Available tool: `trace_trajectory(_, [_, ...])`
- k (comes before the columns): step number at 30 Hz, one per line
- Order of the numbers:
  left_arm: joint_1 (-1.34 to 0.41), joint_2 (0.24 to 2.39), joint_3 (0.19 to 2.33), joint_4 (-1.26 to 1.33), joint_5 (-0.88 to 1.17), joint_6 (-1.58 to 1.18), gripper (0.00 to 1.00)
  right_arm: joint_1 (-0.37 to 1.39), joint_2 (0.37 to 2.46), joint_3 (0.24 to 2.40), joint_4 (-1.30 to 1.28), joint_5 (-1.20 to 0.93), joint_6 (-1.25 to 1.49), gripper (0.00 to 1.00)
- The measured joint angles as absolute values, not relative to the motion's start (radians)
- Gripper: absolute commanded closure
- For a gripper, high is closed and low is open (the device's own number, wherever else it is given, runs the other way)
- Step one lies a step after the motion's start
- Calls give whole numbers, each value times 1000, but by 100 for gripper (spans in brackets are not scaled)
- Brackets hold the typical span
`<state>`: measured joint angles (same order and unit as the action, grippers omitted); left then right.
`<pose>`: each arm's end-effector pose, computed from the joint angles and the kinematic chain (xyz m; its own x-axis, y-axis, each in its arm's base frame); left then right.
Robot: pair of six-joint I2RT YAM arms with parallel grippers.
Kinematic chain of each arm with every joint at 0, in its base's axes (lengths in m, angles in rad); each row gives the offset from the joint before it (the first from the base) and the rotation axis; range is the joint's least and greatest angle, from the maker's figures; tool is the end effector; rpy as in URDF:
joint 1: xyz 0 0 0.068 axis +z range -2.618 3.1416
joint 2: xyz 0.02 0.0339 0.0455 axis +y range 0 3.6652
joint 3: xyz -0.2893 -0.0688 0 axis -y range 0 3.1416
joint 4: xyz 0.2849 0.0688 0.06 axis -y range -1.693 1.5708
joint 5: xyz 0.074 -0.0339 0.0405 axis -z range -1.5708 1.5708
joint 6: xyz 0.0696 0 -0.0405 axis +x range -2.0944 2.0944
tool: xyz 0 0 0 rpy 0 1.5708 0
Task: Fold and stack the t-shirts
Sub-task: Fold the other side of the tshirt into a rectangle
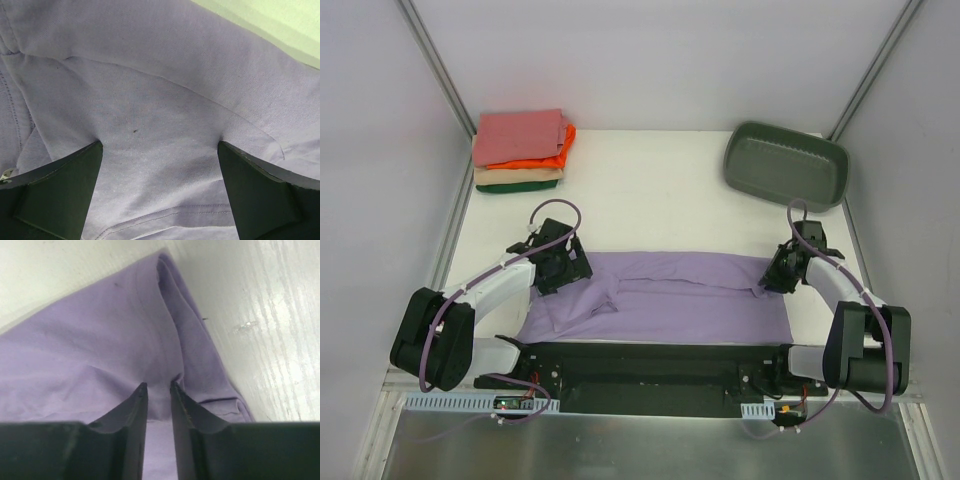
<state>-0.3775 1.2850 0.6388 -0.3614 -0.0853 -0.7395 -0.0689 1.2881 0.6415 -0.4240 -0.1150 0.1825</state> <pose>0.2611 -0.0972 0.1462 -0.7997 -0.4052 -0.4430 -0.2896 0.9067 -0.3066 0.2714 -0.0107 0.1420 -0.8584 0.2400 -0.4534 0.1721 0.9673 0.1861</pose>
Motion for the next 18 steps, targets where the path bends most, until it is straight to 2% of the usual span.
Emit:
trace_trajectory(5, [-377,1285,639,-361,-87,-739,1,-76,1288,622,-420,-103,195,99])
trace_trajectory(18, [-350,1289,639,-355,-90,-739,1,-79,1240,666,-439,-56,106,99])
